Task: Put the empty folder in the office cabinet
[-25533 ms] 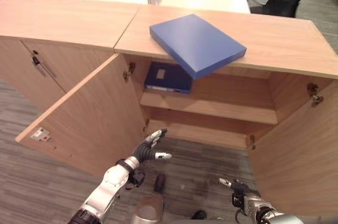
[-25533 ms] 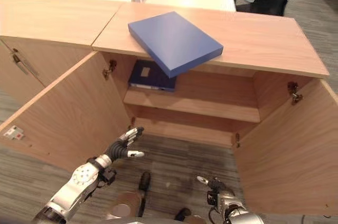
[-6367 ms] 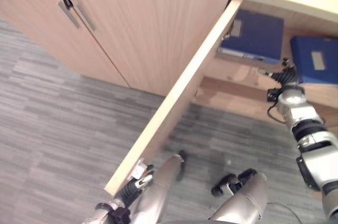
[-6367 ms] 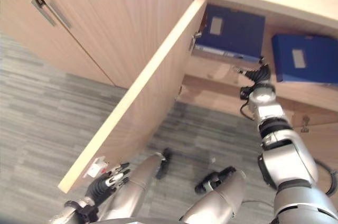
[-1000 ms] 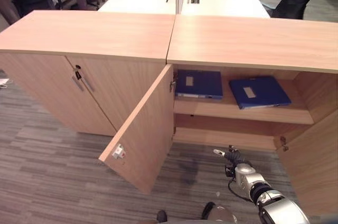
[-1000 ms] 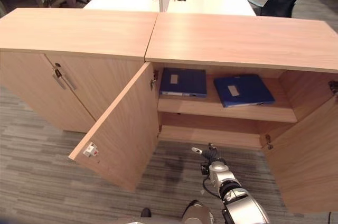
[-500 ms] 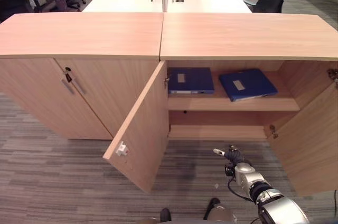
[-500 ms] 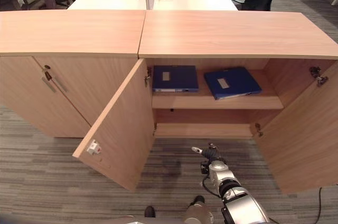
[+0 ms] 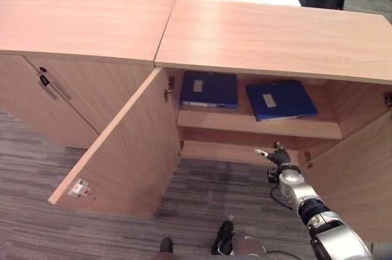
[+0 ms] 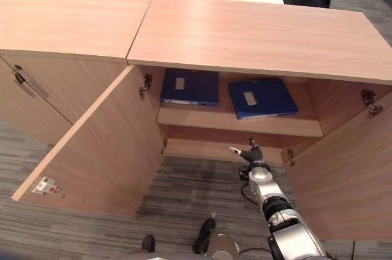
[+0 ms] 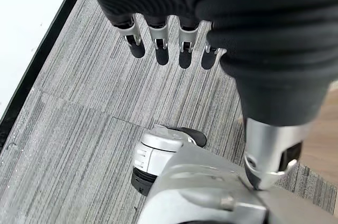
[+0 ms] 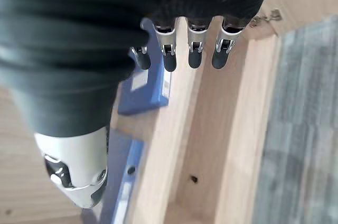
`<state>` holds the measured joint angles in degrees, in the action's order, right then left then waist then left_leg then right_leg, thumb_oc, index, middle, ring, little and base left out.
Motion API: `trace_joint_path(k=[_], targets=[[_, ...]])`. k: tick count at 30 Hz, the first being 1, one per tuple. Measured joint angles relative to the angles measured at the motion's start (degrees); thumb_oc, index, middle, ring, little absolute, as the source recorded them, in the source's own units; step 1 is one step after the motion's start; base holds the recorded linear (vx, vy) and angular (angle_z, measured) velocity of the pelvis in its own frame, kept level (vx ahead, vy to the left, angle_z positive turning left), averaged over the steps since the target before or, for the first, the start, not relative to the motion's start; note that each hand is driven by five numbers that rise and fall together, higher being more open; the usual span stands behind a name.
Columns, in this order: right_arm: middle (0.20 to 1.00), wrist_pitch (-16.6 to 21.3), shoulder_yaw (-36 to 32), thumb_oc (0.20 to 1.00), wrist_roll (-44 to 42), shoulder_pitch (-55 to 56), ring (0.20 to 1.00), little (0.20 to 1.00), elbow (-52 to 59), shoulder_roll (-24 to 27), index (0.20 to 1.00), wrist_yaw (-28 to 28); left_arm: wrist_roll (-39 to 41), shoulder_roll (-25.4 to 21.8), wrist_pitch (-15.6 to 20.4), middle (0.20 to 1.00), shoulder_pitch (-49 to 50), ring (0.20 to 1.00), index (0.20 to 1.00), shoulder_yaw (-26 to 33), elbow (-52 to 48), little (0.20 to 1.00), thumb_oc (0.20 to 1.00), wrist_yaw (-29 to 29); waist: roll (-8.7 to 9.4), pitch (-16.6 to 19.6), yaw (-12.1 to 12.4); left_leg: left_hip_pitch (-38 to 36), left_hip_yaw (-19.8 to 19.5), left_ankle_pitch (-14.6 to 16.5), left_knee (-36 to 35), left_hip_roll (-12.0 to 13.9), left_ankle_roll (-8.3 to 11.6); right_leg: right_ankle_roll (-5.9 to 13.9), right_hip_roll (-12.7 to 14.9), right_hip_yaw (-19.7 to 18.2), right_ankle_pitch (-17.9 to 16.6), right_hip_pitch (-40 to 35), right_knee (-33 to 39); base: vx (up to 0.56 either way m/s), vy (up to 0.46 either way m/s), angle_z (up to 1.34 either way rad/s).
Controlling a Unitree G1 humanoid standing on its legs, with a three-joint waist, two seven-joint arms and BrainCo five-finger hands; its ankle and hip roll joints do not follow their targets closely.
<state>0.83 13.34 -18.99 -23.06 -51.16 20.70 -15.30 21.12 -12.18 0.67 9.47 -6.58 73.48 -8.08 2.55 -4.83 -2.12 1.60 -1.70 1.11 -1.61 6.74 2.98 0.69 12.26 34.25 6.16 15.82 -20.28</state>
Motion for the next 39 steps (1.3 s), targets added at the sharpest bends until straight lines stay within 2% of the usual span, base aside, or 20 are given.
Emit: trace_joint_path(k=[4, 8, 10, 11, 12, 14, 15, 16, 17, 18, 20, 21, 22, 24, 25, 29, 31, 32, 35, 39], targets=[[1.000, 0.1, 0.0, 1.000, 0.0, -0.1, 1.000, 1.000, 0.0, 0.8, 1.000, -0.5, 0.0, -0.1, 0.0, 1.000, 0.0, 1.000, 1.000, 0.0, -0.9, 1.000, 1.000, -0.3, -0.14, -0.2, -0.2, 0.0, -0.3, -0.2, 0.0, 0.9, 0.26, -0.41, -0.3, 1.0, 2.2, 0.1, -1.4, 0.11, -0.198, 0.12], [1.000, 0.5, 0.1, 1.000, 0.0, -0.2, 1.000, 1.000, 2.8, 0.7, 1.000, -1.1, -0.2, -2.1, -0.2, 1.000, 0.3, 1.000, 1.000, -1.3, -7.6, 1.000, 1.000, -1.0, 0.80, -0.7, 1.2, 2.0, 1.4, -0.4, 6.5, 1.9, 0.53, -0.11, -2.3, 0.3, 3.1, -1.0, 0.8, 0.10, -0.125, -0.11], [1.000, 0.6, 0.2, 1.000, 0.0, -0.3, 1.000, 1.000, 3.5, 0.6, 1.000, -1.3, -0.8, -2.7, 0.3, 1.000, 0.0, 1.000, 1.000, -2.7, -10.7, 1.000, 1.000, -1.3, 0.52, -0.7, 1.2, 1.2, 1.4, -0.6, 7.2, 2.2, 0.81, -0.38, -3.1, 0.1, 3.4, -2.4, 1.4, 0.10, -0.030, -0.05], [1.000, 0.6, 0.3, 1.000, 0.0, -1.0, 1.000, 1.000, 4.0, 0.5, 1.000, -1.6, -2.4, -4.1, 0.3, 1.000, -0.7, 1.000, 1.000, -6.5, -15.2, 1.000, 1.000, -1.5, 1.19, -1.3, 1.2, 4.7, 1.2, 0.3, 13.0, 1.4, 1.26, -1.78, -3.3, -1.7, 2.9, -3.1, 2.8, 0.05, 0.000, -0.04], [1.000, 0.7, 0.5, 1.000, 0.0, -1.4, 1.000, 1.000, 4.1, 0.4, 1.000, -1.6, -2.8, -4.7, 0.6, 1.000, -1.2, 1.000, 1.000, -7.9, -16.9, 1.000, 1.000, -1.4, 2.19, -1.9, 1.4, 5.9, 0.8, 1.3, 14.2, 0.1, 1.90, -2.76, -3.3, -3.1, 2.1, -3.2, 3.9, 0.07, 0.039, -0.27], [1.000, 0.7, 1.8, 1.000, 0.0, -3.5, 1.000, 1.000, 4.1, -0.2, 1.000, -1.7, -4.9, -5.3, 1.5, 1.000, -3.2, 1.000, 1.000, -9.3, -20.4, 1.000, 1.000, -1.4, 1.40, -2.3, 2.2, 8.9, -0.2, 1.4, 12.0, -4.0, 1.61, -2.98, -4.6, -5.8, -0.5, -4.7, 8.5, 0.09, 0.054, -0.60], [1.000, 0.7, 3.5, 1.000, 0.0, -5.4, 1.000, 1.000, 3.7, -0.7, 1.000, -2.0, -5.9, -6.0, 1.2, 1.000, -3.3, 1.000, 1.000, -12.1, -23.9, 1.000, 1.000, -1.3, 0.62, -2.4, 2.4, 10.3, -0.8, 1.1, 8.5, -6.8, 1.82, -3.20, -5.6, -7.6, -2.3, -5.5, 12.0, 0.06, 0.025, -0.86], [1.000, 0.8, 5.0, 1.000, 0.1, -6.9, 1.000, 1.000, 2.7, -1.6, 1.000, -2.1, -6.6, -6.2, 1.4, 1.000, -3.2, 1.000, 1.000, -14.0, -26.4, 1.000, 1.000, -1.0, -0.22, -2.5, 3.0, 10.8, -1.0, 0.2, 4.8, -8.4, 1.77, -2.96, -6.4, -8.5, -3.4, -6.2, 14.3, 0.02, 0.052, -1.02], [1.000, 1.0, 5.6, 1.000, 0.1, -7.7, 1.000, 1.000, 2.2, -2.2, 1.000, -2.0, -7.0, -5.9, 1.7, 1.000, -3.1, 1.000, 1.000, -14.2, -27.2, 1.000, 1.000, -0.5, -0.87, -2.5, 3.3, 10.9, -0.4, -0.4, 4.2, -8.7, 2.06, -2.92, -6.8, -8.1, -4.6, -6.7, 15.3, 0.09, 0.065, -1.12], [1.000, 1.1, 6.9, 1.000, 0.0, -8.0, 1.000, 1.000, 1.3, -4.0, 1.000, -1.9, -7.5, -5.1, 1.7, 1.000, -4.7, 1.000, 1.000, -14.4, -28.2, 1.000, 1.000, -0.2, -2.75, -2.0, 3.8, 13.0, -0.7, -1.3, 5.8, -8.4, 1.77, -5.13, -8.7, -8.0, -6.1, -8.2, 17.1, 0.09, 0.066, -0.80], [1.000, 0.9, 7.7, 1.000, 0.0, -8.1, 1.000, 1.000, -1.3, -5.5, 1.000, -2.0, -8.2, -5.9, 1.1, 1.000, -6.7, 1.000, 1.000, -17.1, -30.1, 1.000, 1.000, 0.0, -3.04, -1.7, 3.3, 13.0, -1.4, -1.8, 4.7, -8.5, 2.04, -5.01, -9.6, -8.4, -5.8, -9.4, 17.6, 0.17, 0.064, -0.46], [1.000, 0.9, 8.3, 1.000, 0.0, -8.1, 1.000, 1.000, -1.4, -6.2, 1.000, -1.8, -8.8, -5.7, 1.9, 1.000, -7.7, 1.000, 1.000, -17.5, -31.4, 1.000, 1.000, 0.1, -3.62, -1.4, 3.1, 13.0, -1.7, -1.6, 5.2, -7.6, 2.16, -4.85, -10.6, -8.6, -5.8, -10.0, 17.2, 0.18, 0.076, -0.40], [1.000, 0.9, 9.2, 1.000, 0.0, -8.1, 1.000, 1.000, -1.6, -6.4, 1.000, -1.7, -9.3, -5.9, 1.8, 1.000, -9.2, 1.000, 1.000, -19.2, -31.3, 1.000, 1.000, 0.5, -4.45, -0.6, 2.7, 12.8, -1.9, -2.7, 4.9, -6.6, 1.99, -4.13, -11.3, -9.1, -5.1, -9.9, 16.2, 0.12, 0.056, -0.35], [1.000, 0.9, 9.3, 1.000, 0.0, -8.2, 1.000, 1.000, -1.8, -6.8, 1.000, -1.6, -9.4, -5.8, 1.5, 1.000, -10.4, 1.000, 1.000, -20.1, -31.3, 1.000, 1.000, 0.6, -4.19, -0.4, 2.6, 12.6, -1.6, -2.9, 5.0, -6.6, 1.99, -3.00, -11.1, -9.8, -4.3, -9.6, 15.2, 0.09, 0.044, -0.18], [1.000, 0.8, 9.5, 1.000, 0.0, -9.1, 1.000, 1.000, -3.1, -8.4, 1.000, -1.6, -10.5, -6.3, 0.7, 1.000, -11.9, 1.000, 1.000, -22.7, -32.6, 1.000, 1.000, 1.0, -2.82, 0.6, 2.6, 11.6, -0.1, -3.3, 3.4, -7.4, 2.49, -1.72, -9.4, -10.8, -3.2, -8.4, 12.3, 0.07, 0.042, -0.16], [1.000, -0.1, 11.3, 1.000, -0.1, -12.7, 1.000, 1.000, -3.5, -9.9, 1.000, -1.5, -12.8, -7.8, -0.5, 1.000, -18.0, 1.000, 1.000, -29.9, -38.0, 1.000, 1.000, 2.5, -2.39, 1.3, 2.7, 11.0, 1.5, -4.4, 2.7, -8.1, 2.64, -0.80, -7.9, -11.8, -1.4, -7.3, 9.6, 0.03, 0.022, -0.03], [1.000, -0.1, 11.6, 1.000, -0.1, -14.7, 1.000, 1.000, -3.5, -11.3, 1.000, -1.5, -13.0, -7.8, -0.3, 1.000, -20.4, 1.000, 1.000, -29.9, -40.5, 1.000, 1.000, 2.7, -2.28, 2.0, 2.6, 10.5, 1.4, -7.7, 2.2, -7.9, 0.98, -0.57, -8.0, -11.8, 0.1, -7.2, 8.6, 0.04, 0.039, -0.05], [1.000, -0.2, 11.6, 1.000, -0.1, -15.0, 1.000, 1.000, -3.6, -11.6, 1.000, -1.5, -13.0, -7.9, -0.7, 1.000, -21.3, 1.000, 1.000, -30.2, -40.6, 1.000, 1.000, 2.8, -1.97, 2.2, 2.6, 10.1, 1.4, -7.7, 1.8, -8.0, 0.98, -0.42, -7.9, -11.8, 0.3, -7.4, 8.5, 0.05, 0.052, 0.01], [1.000, -0.3, 11.8, 1.000, -0.1, -16.9, 1.000, 1.000, -3.9, -12.4, 1.000, -1.3, -13.1, -8.7, -0.8, 1.000, -24.3, 1.000, 1.000, -30.3, -42.6, 1.000, 1.000, 2.8, -0.95, 2.9, 2.7, 9.4, 1.4, -9.1, 0.6, -8.0, -1.14, -0.44, -7.9, -11.6, 1.1, -7.5, 7.7, 0.03, 0.038, 0.06], [1.000, -0.3, 11.9, 1.000, -0.1, -18.5, 1.000, 1.000, -4.2, -12.2, 1.000, -0.8, -13.2, -9.3, -0.7, 1.000, -25.5, 1.000, 1.000, -29.6, -43.9, 1.000, 1.000, 2.7, -0.64, 2.9, 2.9, 8.2, 1.4, -8.9, 0.2, -8.0, -1.48, -0.36, -8.0, -11.7, 1.8, -8.3, 7.9, 0.05, 0.103, -0.03]])
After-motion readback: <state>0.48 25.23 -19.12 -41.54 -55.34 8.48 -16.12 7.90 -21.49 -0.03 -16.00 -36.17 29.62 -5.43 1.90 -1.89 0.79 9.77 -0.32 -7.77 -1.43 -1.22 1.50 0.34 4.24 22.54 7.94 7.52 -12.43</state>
